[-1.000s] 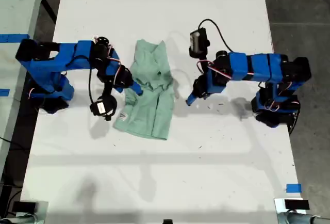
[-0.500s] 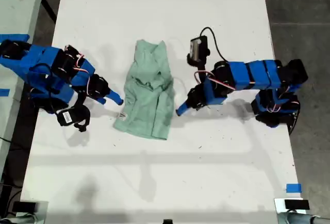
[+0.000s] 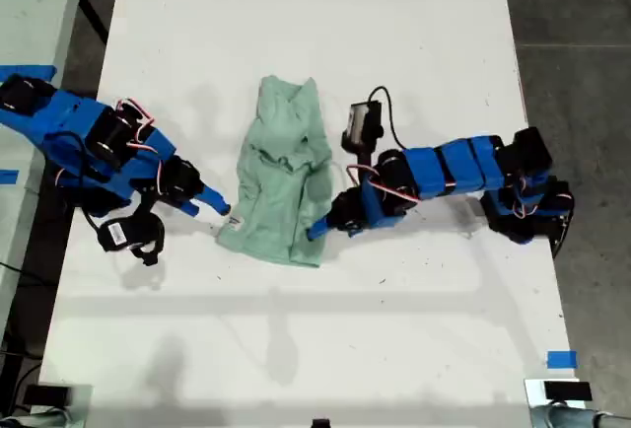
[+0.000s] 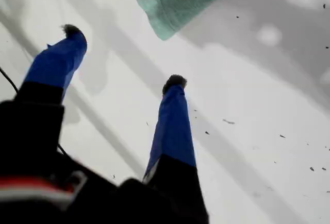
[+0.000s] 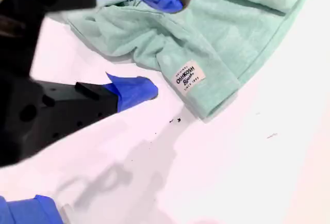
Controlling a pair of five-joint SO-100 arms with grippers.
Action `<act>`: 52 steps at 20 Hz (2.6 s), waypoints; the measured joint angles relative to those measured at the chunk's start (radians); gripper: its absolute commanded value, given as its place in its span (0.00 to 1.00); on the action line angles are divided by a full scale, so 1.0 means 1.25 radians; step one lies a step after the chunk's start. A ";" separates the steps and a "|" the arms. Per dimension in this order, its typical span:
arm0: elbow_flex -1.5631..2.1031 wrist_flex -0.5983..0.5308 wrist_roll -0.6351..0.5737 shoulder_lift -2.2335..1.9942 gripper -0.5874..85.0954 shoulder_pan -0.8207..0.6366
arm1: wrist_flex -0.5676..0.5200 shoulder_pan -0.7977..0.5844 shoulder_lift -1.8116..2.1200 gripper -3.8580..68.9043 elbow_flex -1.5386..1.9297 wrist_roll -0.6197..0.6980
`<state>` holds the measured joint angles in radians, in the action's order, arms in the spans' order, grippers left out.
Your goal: Fold tshirt
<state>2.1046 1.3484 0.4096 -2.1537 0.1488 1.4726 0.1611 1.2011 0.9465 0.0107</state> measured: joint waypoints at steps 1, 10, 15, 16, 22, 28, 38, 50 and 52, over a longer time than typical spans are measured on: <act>0.021 -0.017 0.004 0.000 0.28 0.006 | -0.006 0.002 -0.011 0.51 -0.002 -0.002; 0.268 -0.241 -0.071 0.004 0.26 -0.043 | -0.092 -0.009 -0.169 0.51 -0.002 0.053; 0.288 -0.357 -0.173 0.177 0.27 -0.080 | -0.125 -0.031 -0.288 0.50 -0.065 0.090; 0.288 -0.366 -0.190 0.225 0.26 -0.082 | -0.125 -0.032 -0.307 0.49 -0.087 0.096; 0.123 -0.420 -0.279 0.455 0.14 -0.066 | -0.150 -0.032 -0.357 0.31 -0.103 0.104; 0.047 -0.432 -0.295 0.504 0.01 -0.037 | -0.183 -0.032 -0.372 0.03 -0.125 0.109; -0.310 -0.266 -0.199 0.539 0.01 0.101 | -0.101 0.090 -0.234 0.03 -0.123 0.137; -0.331 -0.120 -0.410 0.391 0.01 -0.184 | -0.094 -0.183 -0.175 0.03 -0.123 0.468; -0.331 -0.101 -0.454 0.388 0.01 -0.248 | -0.094 -0.228 -0.174 0.03 -0.123 0.509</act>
<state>1.6904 1.2226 -0.1580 -1.6690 -0.1611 1.3545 -0.1243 0.9833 0.7931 0.6473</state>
